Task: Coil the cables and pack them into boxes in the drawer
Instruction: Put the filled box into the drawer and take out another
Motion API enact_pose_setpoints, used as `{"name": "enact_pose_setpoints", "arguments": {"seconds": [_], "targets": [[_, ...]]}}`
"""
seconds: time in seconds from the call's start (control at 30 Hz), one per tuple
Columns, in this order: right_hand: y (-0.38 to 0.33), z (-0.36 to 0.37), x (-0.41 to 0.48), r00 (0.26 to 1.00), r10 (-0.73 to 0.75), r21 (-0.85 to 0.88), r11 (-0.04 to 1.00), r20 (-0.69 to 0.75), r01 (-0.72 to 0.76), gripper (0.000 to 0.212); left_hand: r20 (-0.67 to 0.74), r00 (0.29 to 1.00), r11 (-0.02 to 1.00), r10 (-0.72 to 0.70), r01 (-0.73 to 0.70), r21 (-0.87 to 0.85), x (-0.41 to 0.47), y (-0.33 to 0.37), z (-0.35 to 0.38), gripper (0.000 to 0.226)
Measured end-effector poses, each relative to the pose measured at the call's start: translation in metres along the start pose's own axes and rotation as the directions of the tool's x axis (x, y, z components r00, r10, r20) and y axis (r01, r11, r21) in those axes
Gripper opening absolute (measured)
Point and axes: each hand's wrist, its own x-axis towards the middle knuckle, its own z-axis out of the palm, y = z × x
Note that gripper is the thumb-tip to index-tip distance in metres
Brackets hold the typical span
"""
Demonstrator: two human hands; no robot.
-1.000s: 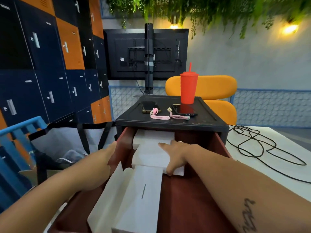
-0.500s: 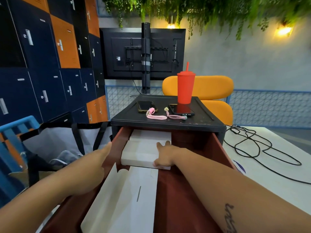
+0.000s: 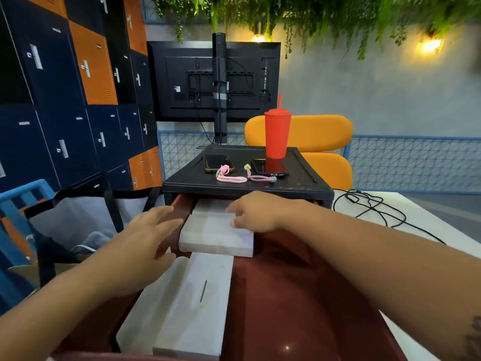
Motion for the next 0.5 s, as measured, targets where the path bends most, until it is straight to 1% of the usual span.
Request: {"name": "enact_pose_setpoints", "arguments": {"seconds": [0.07, 0.13, 0.2, 0.23, 0.3, 0.33, 0.37, 0.4, 0.43, 0.47, 0.5], "targets": [[0.011, -0.008, -0.014, 0.991, -0.03, 0.057, 0.998, -0.127, 0.037, 0.034, 0.029, 0.994, 0.993, 0.105, -0.104, -0.047, -0.001, 0.008, -0.003, 0.055], [0.028, -0.012, -0.025, 0.945, 0.004, 0.086, 0.996, -0.326, 0.026, 0.027, 0.07, 0.981, 0.98, 0.181, -0.174, -0.096, -0.001, 0.019, -0.007, 0.053], [0.047, -0.016, -0.031, 0.847, 0.127, 0.157, 0.986, -0.516, -0.052, 0.026, 0.116, 0.965, 0.963, 0.236, -0.215, -0.163, -0.005, 0.033, -0.014, 0.062], [0.058, -0.017, -0.033, 0.791, 0.206, 0.208, 0.973, -0.576, -0.102, 0.028, 0.133, 0.955, 0.945, 0.264, -0.229, -0.235, -0.006, 0.038, -0.016, 0.068], [0.082, -0.015, -0.032, 0.692, 0.365, 0.318, 0.926, -0.623, -0.202, 0.031, 0.218, 0.937, 0.884, 0.275, -0.157, -0.441, -0.011, 0.043, -0.016, 0.071], [0.094, -0.012, -0.03, 0.659, 0.454, 0.386, 0.885, -0.6, -0.259, 0.034, 0.304, 0.911, 0.862, 0.279, -0.098, -0.496, -0.012, 0.052, -0.019, 0.069], [0.104, -0.01, -0.03, 0.634, 0.555, 0.465, 0.823, -0.539, -0.325, 0.037, 0.377, 0.878, 0.844, 0.295, -0.054, -0.534, -0.01, 0.061, -0.018, 0.068], [0.111, -0.006, -0.03, 0.616, 0.646, 0.539, 0.747, -0.45, -0.39, 0.041, 0.424, 0.841, 0.858, 0.336, -0.087, -0.507, -0.015, 0.069, -0.009, 0.066], [0.116, -0.002, -0.029, 0.613, 0.713, 0.606, 0.664, -0.34, -0.437, 0.045, 0.472, 0.777, 0.846, 0.416, -0.14, -0.515, -0.024, 0.068, 0.013, 0.06], [0.121, 0.002, -0.029, 0.624, 0.746, 0.662, 0.591, -0.232, -0.461, 0.047, 0.52, 0.752, 0.881, 0.405, -0.17, -0.441, -0.03, 0.061, 0.018, 0.052], [0.125, 0.008, -0.027, 0.653, 0.743, 0.712, 0.539, -0.149, -0.45, 0.051, 0.568, 0.702, 0.889, 0.43, -0.219, -0.402, -0.02, 0.06, 0.034, 0.047]]}}
